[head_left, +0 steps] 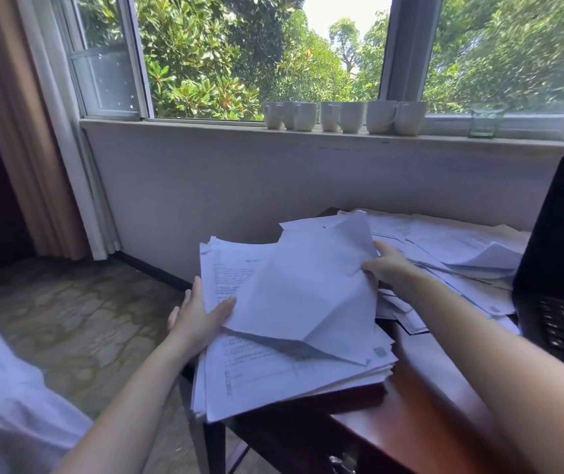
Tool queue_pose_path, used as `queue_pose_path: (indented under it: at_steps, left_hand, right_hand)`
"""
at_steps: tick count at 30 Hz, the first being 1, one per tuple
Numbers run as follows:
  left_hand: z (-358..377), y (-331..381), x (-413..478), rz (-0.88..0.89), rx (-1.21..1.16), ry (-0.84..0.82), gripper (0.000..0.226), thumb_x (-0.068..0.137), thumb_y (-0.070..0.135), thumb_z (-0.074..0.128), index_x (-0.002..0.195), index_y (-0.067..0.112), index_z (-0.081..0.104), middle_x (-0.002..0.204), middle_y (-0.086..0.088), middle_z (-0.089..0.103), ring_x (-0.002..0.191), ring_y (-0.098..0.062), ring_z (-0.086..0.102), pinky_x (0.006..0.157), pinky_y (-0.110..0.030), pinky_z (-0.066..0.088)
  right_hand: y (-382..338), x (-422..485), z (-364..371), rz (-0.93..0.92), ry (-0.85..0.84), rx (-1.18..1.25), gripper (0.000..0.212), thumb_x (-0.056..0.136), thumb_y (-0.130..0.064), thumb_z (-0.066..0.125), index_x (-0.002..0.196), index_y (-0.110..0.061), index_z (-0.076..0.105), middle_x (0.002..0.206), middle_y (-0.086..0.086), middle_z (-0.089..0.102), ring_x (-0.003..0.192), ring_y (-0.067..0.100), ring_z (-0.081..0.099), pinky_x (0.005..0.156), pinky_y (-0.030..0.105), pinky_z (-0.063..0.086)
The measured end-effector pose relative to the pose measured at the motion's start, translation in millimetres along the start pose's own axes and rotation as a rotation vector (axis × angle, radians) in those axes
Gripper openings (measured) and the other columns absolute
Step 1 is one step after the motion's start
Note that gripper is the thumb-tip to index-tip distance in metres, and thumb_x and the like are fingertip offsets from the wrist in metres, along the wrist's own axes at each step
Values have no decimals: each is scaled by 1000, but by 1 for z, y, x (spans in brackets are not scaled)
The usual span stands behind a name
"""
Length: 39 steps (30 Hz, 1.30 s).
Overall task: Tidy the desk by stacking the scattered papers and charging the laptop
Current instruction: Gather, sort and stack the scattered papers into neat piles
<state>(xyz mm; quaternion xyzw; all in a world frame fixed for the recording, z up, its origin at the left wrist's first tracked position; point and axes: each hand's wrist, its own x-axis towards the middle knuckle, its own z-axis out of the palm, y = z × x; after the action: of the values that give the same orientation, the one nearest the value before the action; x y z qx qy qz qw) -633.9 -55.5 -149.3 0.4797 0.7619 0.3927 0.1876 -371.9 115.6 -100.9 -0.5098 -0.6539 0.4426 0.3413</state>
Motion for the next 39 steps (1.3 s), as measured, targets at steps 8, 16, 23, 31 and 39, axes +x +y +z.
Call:
queue_pose_path:
  at_steps: [8,16,23,31,39]
  left_hand:
    - [-3,1,7,-8,-188,-51,65,57,74,43,110,37,45,125,15,58,130,-18,45,112,-52,24]
    - [3,2,4,7,-53,75,65,60,58,35,115,24,43,112,12,61,105,-17,46,108,-39,13]
    - [3,-8,9,21,-59,35,59,64,44,39,122,34,36,116,16,57,121,-14,44,112,-40,4]
    - [7,-12,10,42,-69,71,65,60,51,39,120,25,36,111,15,61,114,-19,49,103,-35,11]
    - [9,-17,11,65,-31,98,81,61,54,38,138,30,27,125,15,58,124,-19,45,108,-36,9]
  right_hand:
    - [-12,7,1,-51,-168,-266,52,85,-1,43,130,-25,51,117,3,62,105,22,62,97,40,48]
    - [-6,-2,68,-377,-31,-494,37,88,-9,44,123,-15,54,116,6,59,110,26,52,85,29,38]
    - [-7,-4,69,-316,-6,-831,44,91,-29,48,133,-16,41,130,8,48,120,29,40,90,37,34]
    - [12,7,7,-127,-151,-1064,41,86,-43,53,117,-17,45,126,7,43,129,30,37,96,41,36]
    - [11,0,4,-257,-109,-1147,28,95,-36,40,73,-19,42,95,7,56,95,30,54,69,35,40]
